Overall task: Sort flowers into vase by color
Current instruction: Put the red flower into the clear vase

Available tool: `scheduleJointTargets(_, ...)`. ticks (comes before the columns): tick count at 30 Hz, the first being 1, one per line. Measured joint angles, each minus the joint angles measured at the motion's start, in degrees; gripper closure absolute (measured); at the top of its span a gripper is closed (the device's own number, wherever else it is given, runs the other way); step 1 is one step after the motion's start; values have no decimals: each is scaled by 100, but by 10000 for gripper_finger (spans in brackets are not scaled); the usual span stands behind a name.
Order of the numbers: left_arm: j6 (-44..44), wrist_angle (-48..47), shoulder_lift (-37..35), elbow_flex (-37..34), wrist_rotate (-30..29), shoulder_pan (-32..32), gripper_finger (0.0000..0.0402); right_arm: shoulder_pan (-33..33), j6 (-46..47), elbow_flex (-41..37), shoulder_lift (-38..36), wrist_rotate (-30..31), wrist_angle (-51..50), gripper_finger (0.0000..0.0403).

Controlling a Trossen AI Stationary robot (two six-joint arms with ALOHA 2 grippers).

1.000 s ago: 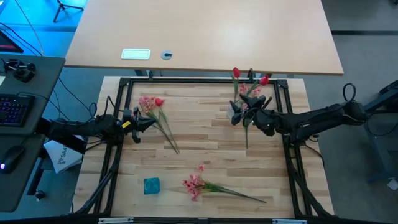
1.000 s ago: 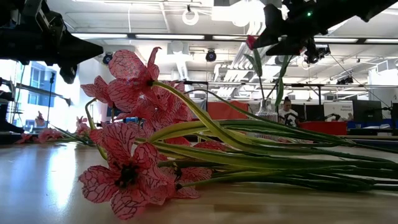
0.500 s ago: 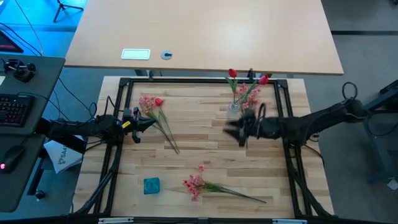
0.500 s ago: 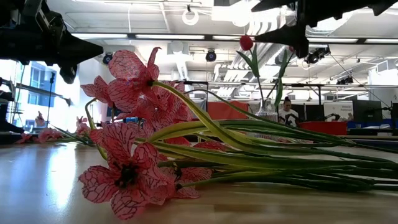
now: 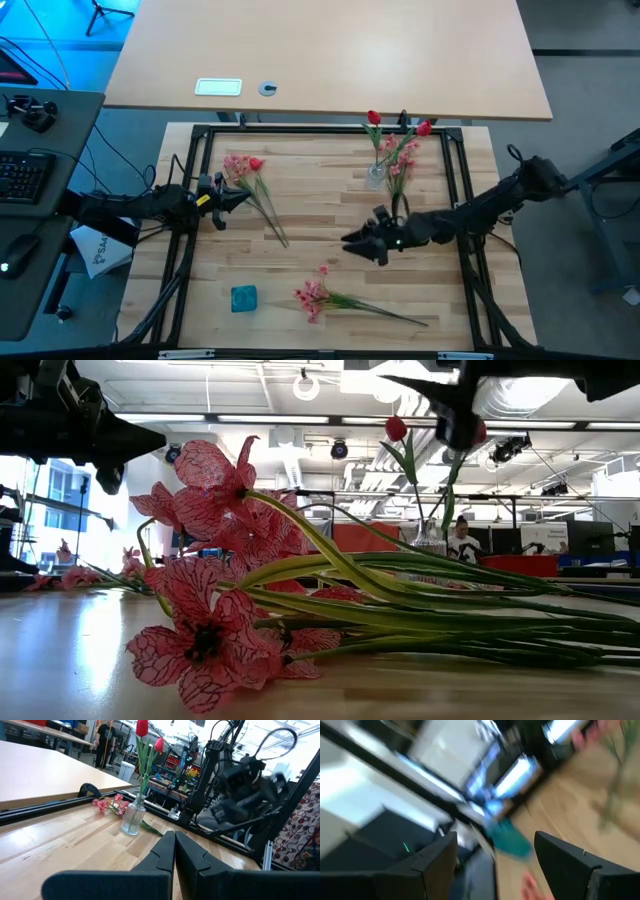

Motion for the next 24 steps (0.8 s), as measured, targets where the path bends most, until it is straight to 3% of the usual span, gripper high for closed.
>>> scheduleJointTargets(7, -233, 237, 2, 0, 1, 2, 402, -260, -841, 0, -82, 1490, 1126, 144)
scheduleJointTargets(10, -656, 887, 0, 0, 73, 2, 401, -511, -1050, 0, -92, 1710, 1301, 144)
scheduleJointTargets(13, -1002, 1515, 7, 1, -76, 2, 401, -773, -823, 0, -92, 1695, 1338, 144)
scheduleJointTargets(16, -1820, 1790, 179, 76, -692, 5, 400, -1003, -724, 0, -92, 1481, 1336, 144)
scheduleJointTargets(19, -2280, 1307, 653, 545, -719, 4, 380, -1238, -709, 0, -92, 1237, 1336, 144)
scheduleJointTargets(24, -2355, 177, 2087, 1819, -808, 8, 312, -1770, -748, 0, -92, 471, 1335, 144)
